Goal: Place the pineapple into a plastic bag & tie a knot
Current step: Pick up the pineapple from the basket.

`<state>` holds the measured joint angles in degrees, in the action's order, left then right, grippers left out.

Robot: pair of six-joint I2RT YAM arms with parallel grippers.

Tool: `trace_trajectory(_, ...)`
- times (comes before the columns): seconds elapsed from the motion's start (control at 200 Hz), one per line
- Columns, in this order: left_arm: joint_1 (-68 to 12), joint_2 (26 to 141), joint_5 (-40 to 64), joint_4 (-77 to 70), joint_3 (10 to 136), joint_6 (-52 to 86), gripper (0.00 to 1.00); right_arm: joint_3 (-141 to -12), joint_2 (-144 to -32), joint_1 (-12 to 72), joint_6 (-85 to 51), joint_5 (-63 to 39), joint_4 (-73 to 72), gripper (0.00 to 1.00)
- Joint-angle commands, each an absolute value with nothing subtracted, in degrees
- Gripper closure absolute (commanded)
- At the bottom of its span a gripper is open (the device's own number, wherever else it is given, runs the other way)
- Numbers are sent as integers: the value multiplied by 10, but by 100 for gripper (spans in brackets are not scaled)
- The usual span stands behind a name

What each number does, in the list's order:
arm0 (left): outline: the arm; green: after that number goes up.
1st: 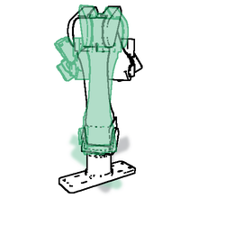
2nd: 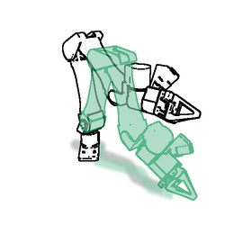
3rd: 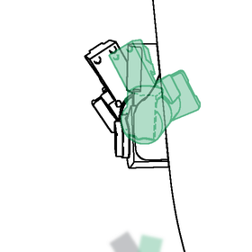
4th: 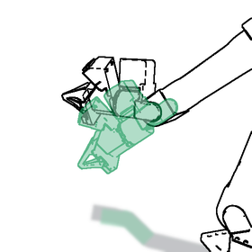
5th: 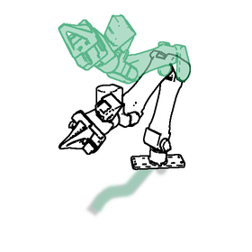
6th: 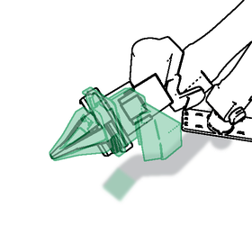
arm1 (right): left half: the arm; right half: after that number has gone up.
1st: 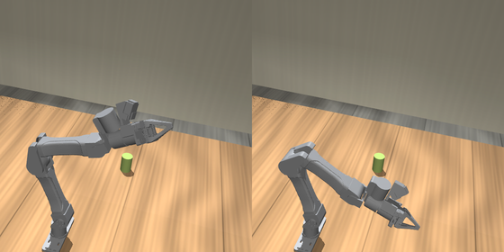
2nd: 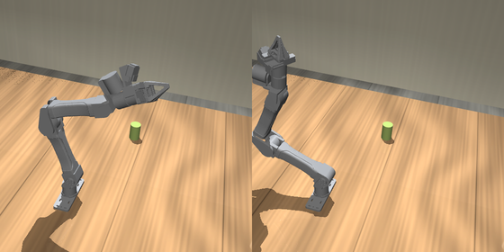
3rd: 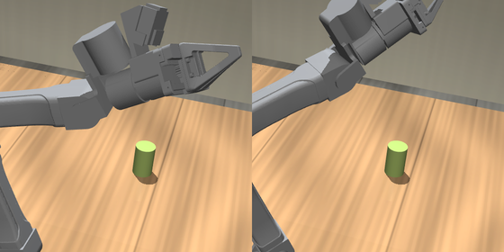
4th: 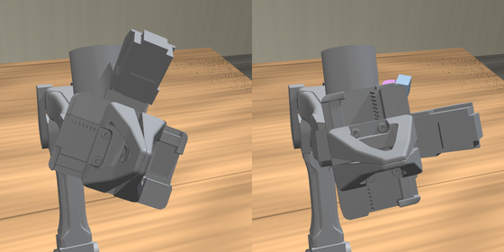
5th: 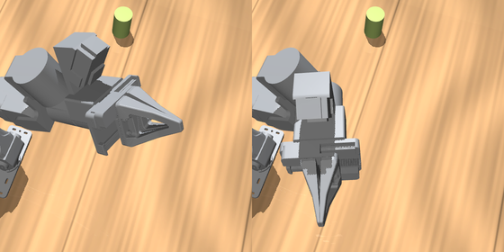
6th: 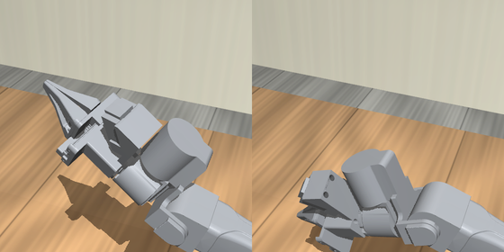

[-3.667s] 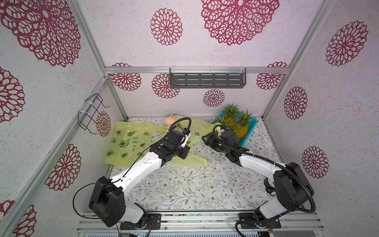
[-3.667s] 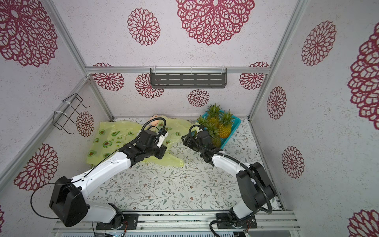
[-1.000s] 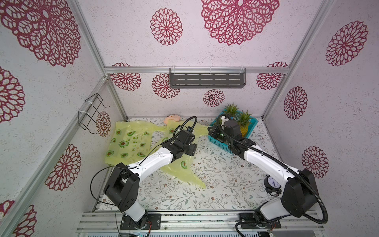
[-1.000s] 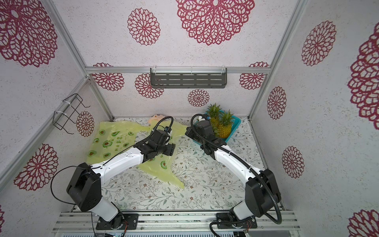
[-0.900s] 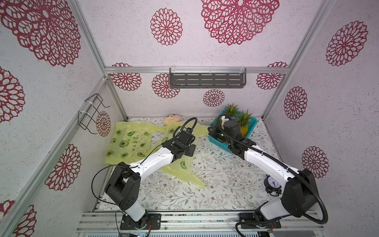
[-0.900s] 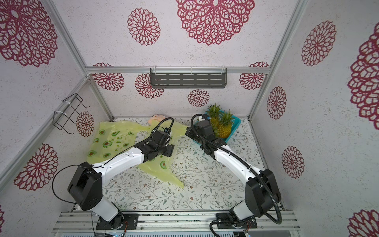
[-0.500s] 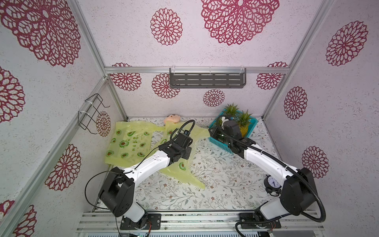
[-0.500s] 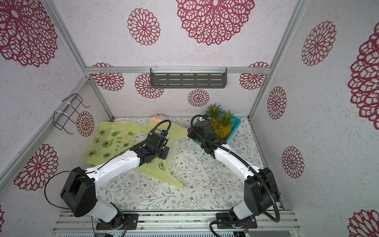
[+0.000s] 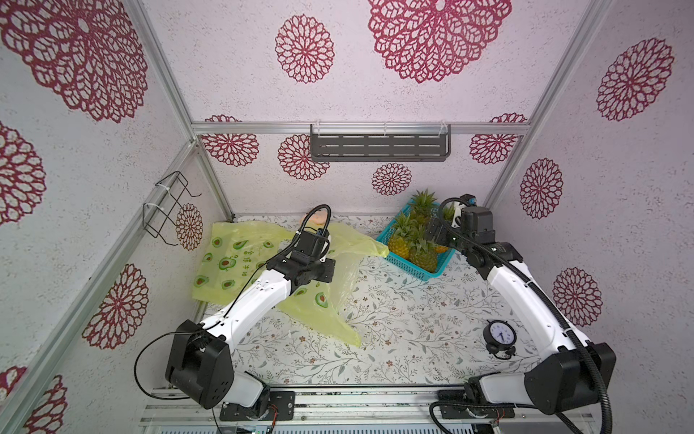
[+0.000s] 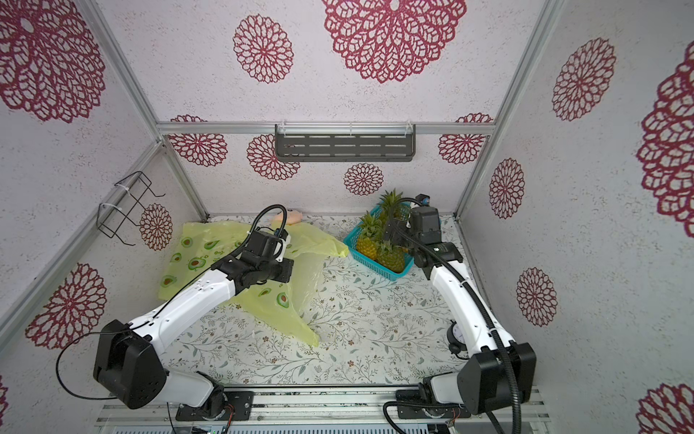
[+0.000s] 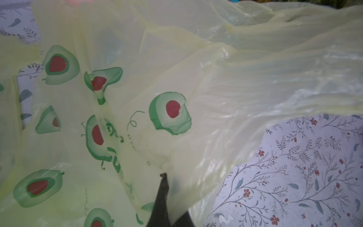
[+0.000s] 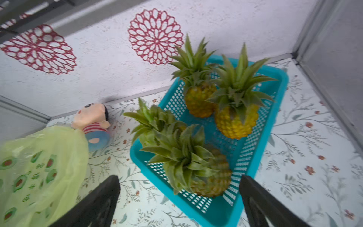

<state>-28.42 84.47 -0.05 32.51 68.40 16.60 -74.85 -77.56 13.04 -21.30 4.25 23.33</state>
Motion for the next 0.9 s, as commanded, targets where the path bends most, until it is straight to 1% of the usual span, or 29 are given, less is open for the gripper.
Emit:
trace_trajectory(0.0, -283, 862, 25, 345, 711, 173, 100, -774, -790, 128, -157, 61, 312, 1)
trace_trajectory(0.145, -281, 882, 31, 357, 735, 177, 100, -826, -852, 128, -120, 16, 343, 1)
trace_trajectory(0.25, -281, 889, 35, 357, 743, 177, 100, -870, -908, 130, -97, -11, 356, 3)
trace_trajectory(0.35, -280, 895, 39, 357, 748, 178, 100, -914, -962, 130, -76, -9, 369, 9)
trace_trajectory(0.44, -280, 899, 40, 357, 750, 178, 100, -950, -1006, 130, -55, 3, 378, 17)
trace_trajectory(0.545, -280, 901, 42, 358, 751, 178, 100, -979, -1042, 130, -26, -3, 385, 34)
trace_trajectory(0.62, -279, 901, 45, 361, 754, 178, 100, -979, -1046, 128, -16, -8, 381, 59)
trace_trajectory(0.671, -280, 900, 46, 361, 754, 178, 100, -971, -1038, 127, -13, -6, 372, 78)
trace_trajectory(0.711, -280, 899, 47, 361, 754, 180, 100, -958, -1023, 125, -12, -3, 360, 90)
trace_trajectory(0.736, -280, 899, 47, 362, 755, 181, 100, -947, -1011, 125, -12, 1, 350, 95)
trace_trajectory(0.776, -279, 899, 48, 362, 757, 183, 100, -926, -986, 124, -15, 11, 329, 100)
trace_trajectory(0.891, -280, 902, 51, 367, 763, 189, 100, -852, -895, 122, -30, 46, 252, 100)
